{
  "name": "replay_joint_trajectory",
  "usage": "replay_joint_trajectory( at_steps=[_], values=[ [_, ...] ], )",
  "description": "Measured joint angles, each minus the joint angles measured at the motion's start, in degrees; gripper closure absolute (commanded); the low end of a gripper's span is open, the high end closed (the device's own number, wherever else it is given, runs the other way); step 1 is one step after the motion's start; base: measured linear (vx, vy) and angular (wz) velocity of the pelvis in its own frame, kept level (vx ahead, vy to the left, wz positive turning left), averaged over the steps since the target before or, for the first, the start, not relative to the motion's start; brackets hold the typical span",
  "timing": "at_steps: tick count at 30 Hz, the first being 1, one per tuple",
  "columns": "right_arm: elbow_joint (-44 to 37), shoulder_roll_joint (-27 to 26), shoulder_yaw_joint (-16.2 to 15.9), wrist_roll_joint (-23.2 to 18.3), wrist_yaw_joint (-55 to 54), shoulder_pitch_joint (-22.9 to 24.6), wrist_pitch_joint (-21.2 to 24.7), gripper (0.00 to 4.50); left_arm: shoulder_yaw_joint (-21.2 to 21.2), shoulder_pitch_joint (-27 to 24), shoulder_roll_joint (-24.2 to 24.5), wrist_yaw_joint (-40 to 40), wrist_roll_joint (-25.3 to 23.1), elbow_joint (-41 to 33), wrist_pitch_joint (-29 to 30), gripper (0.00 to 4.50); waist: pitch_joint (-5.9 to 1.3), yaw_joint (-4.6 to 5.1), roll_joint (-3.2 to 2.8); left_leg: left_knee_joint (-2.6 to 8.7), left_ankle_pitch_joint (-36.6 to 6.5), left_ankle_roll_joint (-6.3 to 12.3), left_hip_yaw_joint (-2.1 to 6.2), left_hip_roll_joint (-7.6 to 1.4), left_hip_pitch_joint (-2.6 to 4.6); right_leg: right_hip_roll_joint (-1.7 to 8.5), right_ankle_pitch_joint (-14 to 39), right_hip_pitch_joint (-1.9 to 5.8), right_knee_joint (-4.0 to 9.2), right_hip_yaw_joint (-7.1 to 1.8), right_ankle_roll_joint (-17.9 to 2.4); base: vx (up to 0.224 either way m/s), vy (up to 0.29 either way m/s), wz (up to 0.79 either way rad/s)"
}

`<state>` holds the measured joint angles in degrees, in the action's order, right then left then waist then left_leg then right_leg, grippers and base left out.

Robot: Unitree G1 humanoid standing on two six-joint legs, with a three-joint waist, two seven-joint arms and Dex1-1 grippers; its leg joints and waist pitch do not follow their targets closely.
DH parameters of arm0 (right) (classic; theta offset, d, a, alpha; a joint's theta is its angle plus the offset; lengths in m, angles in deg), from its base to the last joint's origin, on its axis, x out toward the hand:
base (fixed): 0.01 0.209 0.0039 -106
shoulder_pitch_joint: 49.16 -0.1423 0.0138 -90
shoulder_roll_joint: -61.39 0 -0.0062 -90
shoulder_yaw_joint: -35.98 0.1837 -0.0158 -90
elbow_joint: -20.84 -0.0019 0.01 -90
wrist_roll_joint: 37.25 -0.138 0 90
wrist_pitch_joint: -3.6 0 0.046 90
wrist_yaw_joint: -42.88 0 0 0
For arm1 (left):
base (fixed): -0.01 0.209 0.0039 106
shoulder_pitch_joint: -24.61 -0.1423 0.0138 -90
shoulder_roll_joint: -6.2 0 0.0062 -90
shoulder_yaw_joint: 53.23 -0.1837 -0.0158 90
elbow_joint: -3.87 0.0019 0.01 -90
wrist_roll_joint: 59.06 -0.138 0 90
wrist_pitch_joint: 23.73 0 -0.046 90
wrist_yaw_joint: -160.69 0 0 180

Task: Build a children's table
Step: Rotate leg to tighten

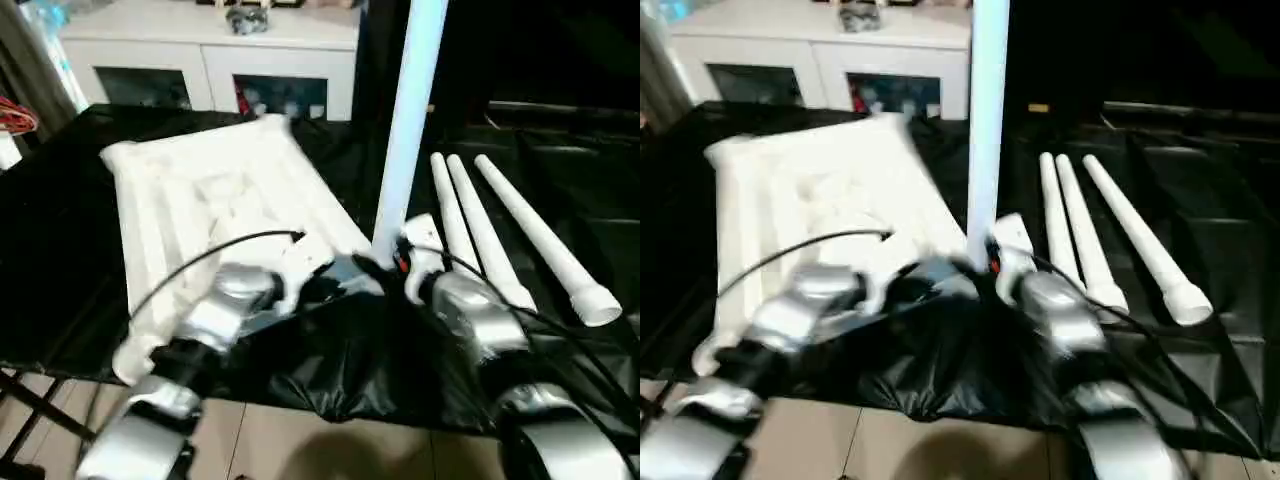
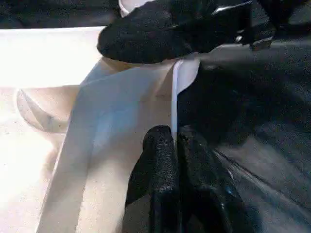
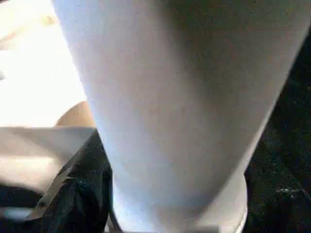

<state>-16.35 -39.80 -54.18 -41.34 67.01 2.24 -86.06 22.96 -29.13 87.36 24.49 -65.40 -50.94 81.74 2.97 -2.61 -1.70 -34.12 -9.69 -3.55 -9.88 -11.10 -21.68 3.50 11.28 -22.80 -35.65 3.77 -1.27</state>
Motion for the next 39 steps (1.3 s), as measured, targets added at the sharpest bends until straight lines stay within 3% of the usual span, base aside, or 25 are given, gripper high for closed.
replay_joint_trajectory(
  at_steps=[3, 6, 10, 20, 23, 31, 33, 39],
  values=[
    [3.4, -0.9, 0.9, 0.4, -3.1, -1.7, -2.1, 1.69, 0.3, 0.1, -1.3, -2.5, -0.3, 0.0, 0.8, 4.5, -0.1, -0.01, -0.15, 0.0, 0.0, 0.0, -0.01, 0.02, -0.03, 0.01, 0.0, 0.01, 0.05, -0.02, -0.1, 0.0, 0.0, 0.0],
    [4.2, -0.9, 1.1, 0.5, -3.1, -1.9, -3.3, 0.97, 0.3, 0.1, -1.5, -2.6, -0.3, -0.2, 0.9, 4.5, -0.2, -0.11, -0.31, 0.13, 0.0, 0.01, 0.0, 0.02, -0.12, 0.0, -0.1, 0.01, 0.25, 0.0, -0.2, 0.0, 0.0, 0.0],
    [4.7, -0.9, 1.1, 1.5, -2.3, -1.9, -4.6, 0.65, 0.3, 0.1, -1.4, -2.1, -0.3, -0.5, 0.9, 4.5, -0.22, -0.14, -0.32, 0.21, 0.0, 0.01, -0.01, 0.02, -0.23, 0.0, -0.1, -0.06, 0.36, 0.04, -0.2, 0.0, 0.0, 0.0],
    [4.6, 2.5, -0.3, 1.4, 11.9, -0.6, -8.6, 0.65, -0.3, -0.2, 2.2, 5.2, 0.8, -1.4, -0.4, 4.5, -0.19, 0.06, -0.37, 0.34, 0.0, 0.03, -0.01, -0.02, -0.38, -0.02, -0.1, -0.2, 0.46, 0.11, -0.2, 0.0, 0.0, 0.0],
    [3.2, 3.9, -0.4, 1.1, 18.2, 0.8, -9.3, 0.65, -0.7, -0.7, 3.9, 9.0, 1.7, -2.0, -1.2, 4.5, -0.19, -0.32, -0.37, 0.36, 0.0, 0.05, -0.01, -0.02, -0.4, -0.02, -0.1, -0.2, 0.51, 0.14, -0.2, 0.0, 0.0, 0.0],
    [-3.4, 8.0, -2.8, -1.9, 33.6, 5.1, -7.7, 0.65, -2.2, -1.0, 7.7, 18.5, 3.2, -2.1, -4.6, 4.5, -0.17, -2.5, -0.4, 0.3, 0.0, 0.07, -0.02, -0.03, -0.44, 0.0, -0.1, -0.17, 0.52, 0.15, -0.2, 0.0, 0.0, 0.0],
    [-4.7, 8.8, -3.3, -2.1, 36.3, 5.6, -7.0, 0.97, -2.4, -1.0, 8.2, 20.0, 3.3, -2.1, -5.0, 4.5, -0.17, -2.74, -0.4, 0.29, 0.0, 0.07, -0.02, -0.03, -0.44, 0.0, -0.1, -0.17, 0.51, 0.15, -0.2, 0.0, 0.0, 0.0],
    [-9.5, 11.6, -4.8, -2.6, 42.7, 8.0, -4.7, 1.36, -3.3, -1.6, 9.8, 24.4, 4.4, -2.6, -6.0, 4.5, -0.17, -2.95, -0.4, 0.3, 0.0, 0.08, -0.02, -0.04, -0.45, 0.0, -0.1, -0.16, 0.52, 0.16, -0.2, 0.0, 0.0, 0.0]
  ],
)
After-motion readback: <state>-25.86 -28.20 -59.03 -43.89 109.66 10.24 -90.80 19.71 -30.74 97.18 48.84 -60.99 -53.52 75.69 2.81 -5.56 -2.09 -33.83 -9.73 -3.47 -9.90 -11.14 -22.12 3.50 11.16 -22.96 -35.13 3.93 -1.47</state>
